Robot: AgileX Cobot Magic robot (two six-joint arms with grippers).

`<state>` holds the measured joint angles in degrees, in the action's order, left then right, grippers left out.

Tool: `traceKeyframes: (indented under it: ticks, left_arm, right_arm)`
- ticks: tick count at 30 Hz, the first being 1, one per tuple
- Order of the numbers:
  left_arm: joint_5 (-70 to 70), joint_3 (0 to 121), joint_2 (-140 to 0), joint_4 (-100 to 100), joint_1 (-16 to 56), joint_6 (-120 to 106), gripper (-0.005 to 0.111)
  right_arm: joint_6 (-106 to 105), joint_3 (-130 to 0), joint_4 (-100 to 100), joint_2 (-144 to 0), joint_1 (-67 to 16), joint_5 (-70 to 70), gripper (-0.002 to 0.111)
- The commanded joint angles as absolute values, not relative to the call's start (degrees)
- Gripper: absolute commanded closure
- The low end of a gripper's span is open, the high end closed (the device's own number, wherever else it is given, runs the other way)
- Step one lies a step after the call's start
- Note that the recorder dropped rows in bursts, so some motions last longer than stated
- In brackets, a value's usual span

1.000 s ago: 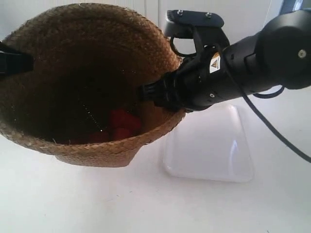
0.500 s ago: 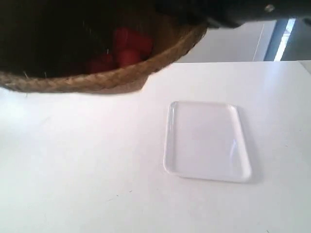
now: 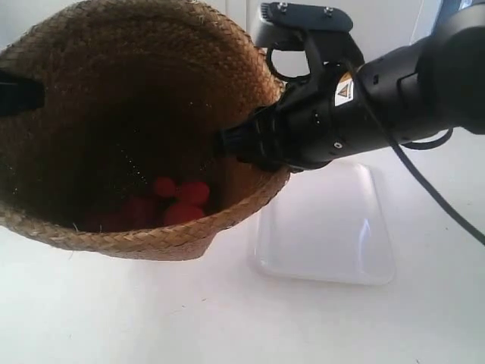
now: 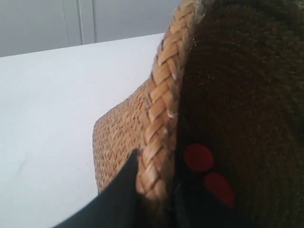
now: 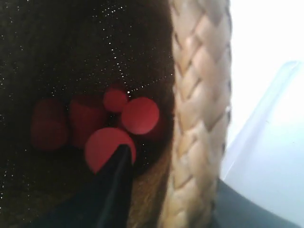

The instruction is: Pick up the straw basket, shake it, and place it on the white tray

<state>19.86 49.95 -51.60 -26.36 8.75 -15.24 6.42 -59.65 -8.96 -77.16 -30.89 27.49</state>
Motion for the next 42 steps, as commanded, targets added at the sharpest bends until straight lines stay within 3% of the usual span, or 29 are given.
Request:
traceKeyframes:
  ticks: [1, 13, 19, 22, 42]
  left_arm:
    - [20.03, 50.76, -50.7, -26.04, 8.73, -16.94, 0.107]
    - [14.71, 43.38, -50.7, -25.66, 8.73, -22.6, 0.107]
    - [16.43, 56.7, -42.94, -32.57, 8.73, -25.84, 0.107]
    - [17.19, 49.75, -47.88, -32.09, 8.73, -26.83, 0.107]
    - [13.49, 46.69, -49.32, -35.78, 8.73, -28.32, 0.107]
  right_arm:
    - [4.29, -59.75, -6.65, -77.17, -30.48, 26.61, 0.108]
    - [4.29, -57.27, -7.08, -79.62, -30.48, 23.74, 0.108]
    - [4.67, -63.96, -6.97, -65.6, -31.44, 21.52, 0.108]
    - [8.43, -54.19, -7.37, -73.8, -30.38, 18.64, 0.108]
    - [6.46, -53.97, -7.51, -75.58, -30.26, 20.5, 0.108]
